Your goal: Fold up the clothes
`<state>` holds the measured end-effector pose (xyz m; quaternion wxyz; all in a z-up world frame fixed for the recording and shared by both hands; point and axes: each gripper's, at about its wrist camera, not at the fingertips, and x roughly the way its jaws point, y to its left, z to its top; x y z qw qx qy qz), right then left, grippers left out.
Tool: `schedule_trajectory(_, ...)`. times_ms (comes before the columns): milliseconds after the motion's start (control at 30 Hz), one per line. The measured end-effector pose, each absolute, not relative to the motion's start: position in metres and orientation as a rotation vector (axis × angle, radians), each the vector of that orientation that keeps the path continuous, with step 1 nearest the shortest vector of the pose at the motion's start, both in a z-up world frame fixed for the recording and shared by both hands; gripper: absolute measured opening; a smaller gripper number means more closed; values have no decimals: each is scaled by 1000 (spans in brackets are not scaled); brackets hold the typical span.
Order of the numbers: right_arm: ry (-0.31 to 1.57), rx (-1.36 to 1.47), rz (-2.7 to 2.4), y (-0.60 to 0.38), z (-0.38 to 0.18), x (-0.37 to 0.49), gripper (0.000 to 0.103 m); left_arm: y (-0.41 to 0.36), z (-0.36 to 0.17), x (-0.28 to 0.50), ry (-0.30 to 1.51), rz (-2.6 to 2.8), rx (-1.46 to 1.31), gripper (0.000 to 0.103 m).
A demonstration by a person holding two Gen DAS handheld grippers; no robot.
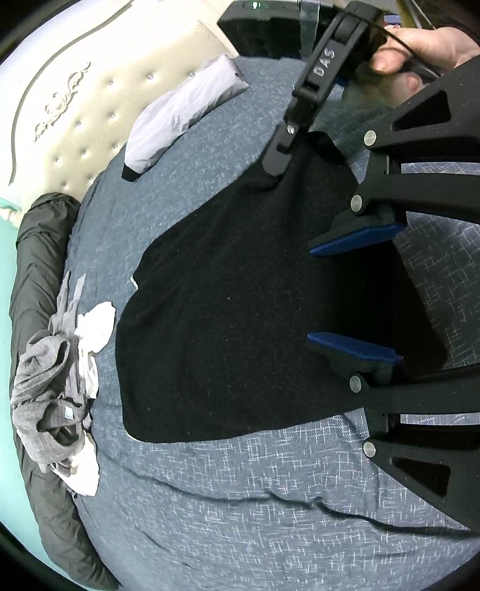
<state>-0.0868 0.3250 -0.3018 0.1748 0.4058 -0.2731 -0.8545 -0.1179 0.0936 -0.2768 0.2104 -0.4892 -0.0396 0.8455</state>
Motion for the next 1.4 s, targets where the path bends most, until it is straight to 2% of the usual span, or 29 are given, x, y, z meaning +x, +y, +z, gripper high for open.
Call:
schedule_trajectory(67, -757, 1092, -2446, 325, -288, -81, 13, 94, -275, -117, -110, 2347, -1361, 47)
schedule_trajectory(233, -727, 1003, -2497, 332, -264, -63, 12, 95, -265, -112, -92, 2349, -1343, 47)
schedule_trajectory(533, -855, 1274, -2447, 347, -319, -65, 12, 102, -285, -111, -20, 2322, -1401, 47)
schedule_trajectory(633, -903, 1262, -2419, 351, -320, -67, 15, 101, -284, -111, -21, 2322, -1403, 47)
schedule_trajectory(733, -949, 1232, -2433, 359, -313, -67, 26, 98, -278, -111, -12, 2354, -1394, 47)
schedule_trajectory(800, -976, 1212, -2446, 365, -308, -66, 26, 95, -275, -110, 0, 2383, -1385, 47)
schedule_trajectory(1067, -859, 1032, -2473, 352, -268, -65, 27, 94, -282, -109, 9, 2387, -1383, 47)
schedule_trajectory(1200, -783, 1094, -2411, 330, -274, -74, 27, 92, -284, -110, -8, 2384, -1382, 48)
schedule_trajectory(1300, -680, 1242, -2421, 318, -288, -83, 27, 92, -285, -111, -17, 2377, -1384, 48)
schedule_trajectory(1400, -577, 1364, -2431, 316, -299, -88, 12, 92, -286, -111, -26, 2370, -1387, 48)
